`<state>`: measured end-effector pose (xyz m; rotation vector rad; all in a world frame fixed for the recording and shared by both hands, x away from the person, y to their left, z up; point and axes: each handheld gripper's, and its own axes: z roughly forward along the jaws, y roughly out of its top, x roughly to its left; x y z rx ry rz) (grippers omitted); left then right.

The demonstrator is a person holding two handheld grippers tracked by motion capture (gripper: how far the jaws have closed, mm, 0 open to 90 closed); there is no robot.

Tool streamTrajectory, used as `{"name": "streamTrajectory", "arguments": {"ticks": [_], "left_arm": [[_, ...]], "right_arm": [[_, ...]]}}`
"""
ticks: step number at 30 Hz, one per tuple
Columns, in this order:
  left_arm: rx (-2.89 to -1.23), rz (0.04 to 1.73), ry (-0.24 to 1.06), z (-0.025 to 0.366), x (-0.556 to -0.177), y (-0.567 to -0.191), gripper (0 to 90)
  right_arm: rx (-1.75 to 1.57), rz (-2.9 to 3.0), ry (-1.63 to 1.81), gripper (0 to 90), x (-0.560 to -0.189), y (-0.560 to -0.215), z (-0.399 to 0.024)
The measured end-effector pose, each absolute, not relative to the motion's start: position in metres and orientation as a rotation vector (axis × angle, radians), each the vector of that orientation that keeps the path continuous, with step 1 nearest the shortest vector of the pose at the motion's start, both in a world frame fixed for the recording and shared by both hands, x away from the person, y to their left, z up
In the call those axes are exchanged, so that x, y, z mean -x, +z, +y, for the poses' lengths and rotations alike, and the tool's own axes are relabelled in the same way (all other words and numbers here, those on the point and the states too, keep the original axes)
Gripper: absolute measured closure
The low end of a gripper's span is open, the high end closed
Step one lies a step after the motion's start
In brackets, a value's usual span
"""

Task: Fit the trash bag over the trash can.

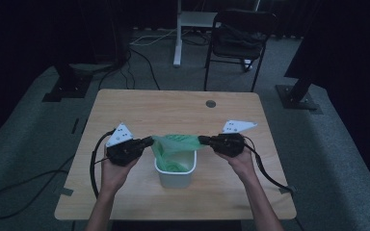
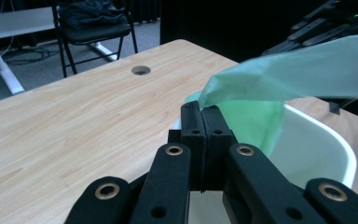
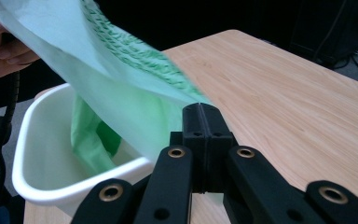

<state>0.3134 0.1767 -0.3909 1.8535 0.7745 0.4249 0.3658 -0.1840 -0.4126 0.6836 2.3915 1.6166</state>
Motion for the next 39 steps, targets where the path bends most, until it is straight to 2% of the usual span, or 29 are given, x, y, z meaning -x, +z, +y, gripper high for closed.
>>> {"name": "streamTrajectory", "arguments": {"ticks": [16, 27, 32, 33, 36, 39], "left_arm": [[-1.826, 0.932, 0.333, 0.205, -0.329, -0.424, 90.0], [-1.804, 1.001, 0.358, 0.222, -0.324, -0.428, 88.7], [-1.781, 0.992, 0.363, 0.227, -0.318, -0.424, 81.1], [-1.781, 0.981, 0.372, 0.226, -0.315, -0.421, 75.6], [-1.784, 0.944, 0.399, 0.223, -0.309, -0.411, 67.5], [-1.789, 0.916, 0.435, 0.219, -0.302, -0.401, 63.9]], "right_arm": [[-0.792, 2.391, 1.548, 90.0, -0.366, -0.425, -0.205], [-0.841, 2.351, 1.543, 90.0, -0.364, -0.424, -0.216], [-0.836, 2.348, 1.569, 90.0, -0.363, -0.423, -0.22], [-0.825, 2.356, 1.564, 90.0, -0.363, -0.422, -0.218], [-0.815, 2.362, 1.569, 90.0, -0.363, -0.421, -0.215], [-0.806, 2.365, 1.57, 90.0, -0.363, -0.421, -0.213]]}}
